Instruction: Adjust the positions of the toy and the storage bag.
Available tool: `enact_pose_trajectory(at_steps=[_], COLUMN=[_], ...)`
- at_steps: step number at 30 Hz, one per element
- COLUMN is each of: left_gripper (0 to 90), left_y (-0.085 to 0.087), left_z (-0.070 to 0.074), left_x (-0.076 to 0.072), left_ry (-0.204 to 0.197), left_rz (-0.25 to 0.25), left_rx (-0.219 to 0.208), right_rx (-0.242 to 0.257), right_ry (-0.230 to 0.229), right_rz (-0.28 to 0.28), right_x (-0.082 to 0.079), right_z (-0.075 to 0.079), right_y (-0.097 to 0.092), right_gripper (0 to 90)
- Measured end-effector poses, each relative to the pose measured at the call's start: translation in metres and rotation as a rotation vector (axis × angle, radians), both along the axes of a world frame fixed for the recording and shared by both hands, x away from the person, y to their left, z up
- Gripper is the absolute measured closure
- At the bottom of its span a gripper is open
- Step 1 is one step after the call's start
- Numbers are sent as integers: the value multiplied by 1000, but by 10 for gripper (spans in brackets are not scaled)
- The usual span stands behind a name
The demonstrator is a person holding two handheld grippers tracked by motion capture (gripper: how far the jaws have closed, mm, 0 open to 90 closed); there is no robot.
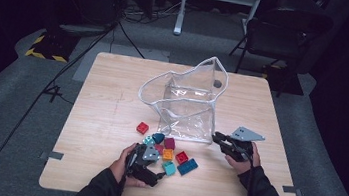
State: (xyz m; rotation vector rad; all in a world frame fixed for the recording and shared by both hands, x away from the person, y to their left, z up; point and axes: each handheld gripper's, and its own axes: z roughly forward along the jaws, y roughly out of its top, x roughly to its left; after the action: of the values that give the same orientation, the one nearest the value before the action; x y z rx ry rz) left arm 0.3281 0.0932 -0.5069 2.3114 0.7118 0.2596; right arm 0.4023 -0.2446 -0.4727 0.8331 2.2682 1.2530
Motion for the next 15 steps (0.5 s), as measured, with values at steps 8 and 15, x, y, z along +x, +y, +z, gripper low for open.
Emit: enact_pose_trajectory(at_steps=[8,15], left_gripper=[87,10], left_y=[19,55], left_z=[0,-1], left_x=[-9,-6], left_ry=[0,15], left_rz=[22,93], left_rx=[0,16], right_rx=[21,26], right_ry=[23,64], right_rz=[32,220], right_x=[-22,-43], right_z=[4,1], right_y=[-10,0], right_gripper=[614,498])
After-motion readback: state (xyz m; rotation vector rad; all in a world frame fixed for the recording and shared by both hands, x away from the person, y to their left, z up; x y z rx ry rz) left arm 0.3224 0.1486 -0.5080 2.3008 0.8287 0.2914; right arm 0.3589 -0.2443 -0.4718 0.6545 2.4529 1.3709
